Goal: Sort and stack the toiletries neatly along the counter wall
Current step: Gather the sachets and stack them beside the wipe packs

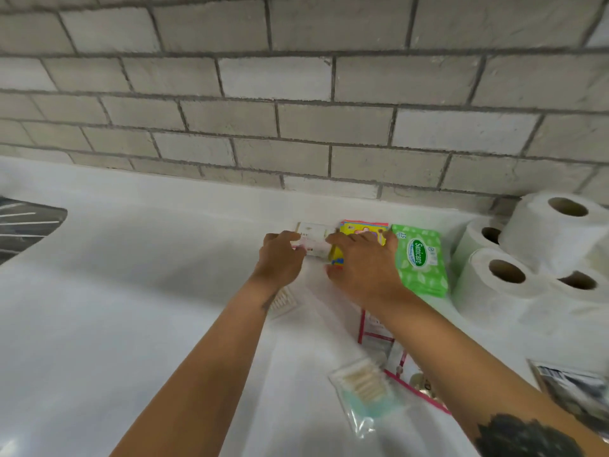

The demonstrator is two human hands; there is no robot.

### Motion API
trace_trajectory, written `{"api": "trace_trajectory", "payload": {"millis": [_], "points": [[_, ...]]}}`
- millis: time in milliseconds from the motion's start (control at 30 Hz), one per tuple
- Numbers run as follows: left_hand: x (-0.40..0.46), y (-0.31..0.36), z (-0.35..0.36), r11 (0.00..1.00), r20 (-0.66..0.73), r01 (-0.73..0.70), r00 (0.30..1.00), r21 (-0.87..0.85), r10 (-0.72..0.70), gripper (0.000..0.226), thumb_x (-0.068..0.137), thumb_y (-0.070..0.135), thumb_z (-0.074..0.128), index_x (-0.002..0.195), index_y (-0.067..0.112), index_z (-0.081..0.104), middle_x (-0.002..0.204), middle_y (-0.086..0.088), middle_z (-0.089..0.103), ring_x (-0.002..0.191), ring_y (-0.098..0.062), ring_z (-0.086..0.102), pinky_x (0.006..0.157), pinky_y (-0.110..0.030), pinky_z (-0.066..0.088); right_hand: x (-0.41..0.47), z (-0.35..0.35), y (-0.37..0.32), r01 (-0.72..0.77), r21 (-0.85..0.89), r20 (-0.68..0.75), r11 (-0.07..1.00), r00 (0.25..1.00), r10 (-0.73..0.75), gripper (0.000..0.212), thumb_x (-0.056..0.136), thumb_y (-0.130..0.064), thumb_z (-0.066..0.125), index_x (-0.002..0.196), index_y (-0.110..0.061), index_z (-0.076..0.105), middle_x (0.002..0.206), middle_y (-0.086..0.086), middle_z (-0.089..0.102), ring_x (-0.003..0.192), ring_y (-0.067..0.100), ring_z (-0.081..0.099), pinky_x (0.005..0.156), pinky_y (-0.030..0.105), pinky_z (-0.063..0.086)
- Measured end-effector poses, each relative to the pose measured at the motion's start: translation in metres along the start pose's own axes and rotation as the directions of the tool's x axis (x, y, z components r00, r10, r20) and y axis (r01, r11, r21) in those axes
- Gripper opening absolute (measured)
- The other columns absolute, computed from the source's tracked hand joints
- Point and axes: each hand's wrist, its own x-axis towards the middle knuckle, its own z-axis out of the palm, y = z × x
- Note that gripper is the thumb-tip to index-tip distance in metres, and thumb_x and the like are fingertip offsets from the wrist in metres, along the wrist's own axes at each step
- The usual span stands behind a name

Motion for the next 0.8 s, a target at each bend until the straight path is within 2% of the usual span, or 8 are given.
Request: {"api": "trace_trajectory", "payload": {"millis": [100, 233, 367, 533, 733, 800], "points": [[-0.042, 0.003, -0.006, 0.999, -0.053, -0.011, 0.999, -0.049, 0.008, 0.035, 0.092, 0.023, 0.052, 0.127, 0.018, 0.055, 0.134, -0.008, 0.044, 0.119, -0.023, 0.051, 0.103, -0.027, 0.037, -0.033, -0.015, 0.004, -0.017, 0.045, 0.014, 0.999, 1.000, 0.017, 0.043, 0.086, -0.041, 0.051, 0.128, -0.034, 0.046, 0.122, -0.006, 0.058, 0.122, 0.019, 0.042, 0.107, 0.046, 0.005], [-0.100, 0.001, -0.011, 0.992, -0.098, -0.006, 0.995, -0.128, -0.007, 0.035, 0.091, 0.022, 0.054, 0.125, 0.013, 0.057, 0.133, -0.011, 0.052, 0.113, -0.024, 0.056, 0.099, -0.033, 0.044, -0.079, -0.031, 0.007, 0.043, 0.070, 0.006, 0.997, 0.999, -0.043, 0.046, 0.084, -0.043, 0.055, 0.129, -0.036, 0.046, 0.127, -0.010, 0.057, 0.123, 0.017, 0.043, 0.105, 0.042, 0.010], [-0.162, -0.009, -0.016, 0.981, -0.130, 0.034, 0.990, -0.189, -0.059, 0.035, 0.092, 0.022, 0.054, 0.125, 0.008, 0.058, 0.128, -0.011, 0.057, 0.112, -0.025, 0.057, 0.088, -0.028, 0.042, -0.126, -0.040, 0.002, 0.092, 0.137, 0.010, 0.986, 0.996, -0.094, 0.045, 0.085, -0.045, 0.055, 0.129, -0.038, 0.046, 0.132, -0.014, 0.053, 0.125, 0.013, 0.042, 0.103, 0.040, 0.008], [-0.234, -0.026, -0.022, 0.964, -0.167, 0.124, 0.972, -0.237, -0.166, 0.032, 0.095, 0.023, 0.051, 0.125, 0.014, 0.056, 0.128, -0.006, 0.056, 0.115, -0.023, 0.054, 0.094, -0.033, 0.041, -0.181, -0.043, -0.017, 0.176, 0.216, 0.083, 0.960, 0.977, -0.198, 0.043, 0.088, -0.044, 0.052, 0.130, -0.036, 0.044, 0.130, -0.011, 0.054, 0.126, 0.015, 0.041, 0.102, 0.041, 0.006], [-0.294, -0.055, -0.030, 0.936, -0.224, 0.199, 0.937, -0.291, -0.269, 0.031, 0.096, 0.017, 0.047, 0.125, 0.013, 0.056, 0.126, -0.005, 0.057, 0.115, -0.019, 0.052, 0.095, -0.029, 0.038, -0.236, -0.037, -0.052, 0.313, 0.308, 0.212, 0.899, 0.898, -0.385, 0.043, 0.088, -0.039, 0.053, 0.130, -0.033, 0.046, 0.131, -0.009, 0.052, 0.125, 0.013, 0.042, 0.109, 0.041, 0.006], [-0.307, -0.065, -0.030, 0.917, -0.238, 0.209, 0.924, -0.339, -0.299, 0.030, 0.096, 0.015, 0.046, 0.124, 0.014, 0.057, 0.125, -0.004, 0.058, 0.108, -0.015, 0.051, 0.090, -0.026, 0.038, -0.253, -0.028, -0.067, 0.363, 0.377, 0.257, 0.852, 0.843, -0.473, 0.044, 0.084, -0.038, 0.056, 0.127, -0.031, 0.050, 0.128, -0.008, 0.054, 0.121, 0.015, 0.045, 0.109, 0.039, 0.015]]}}
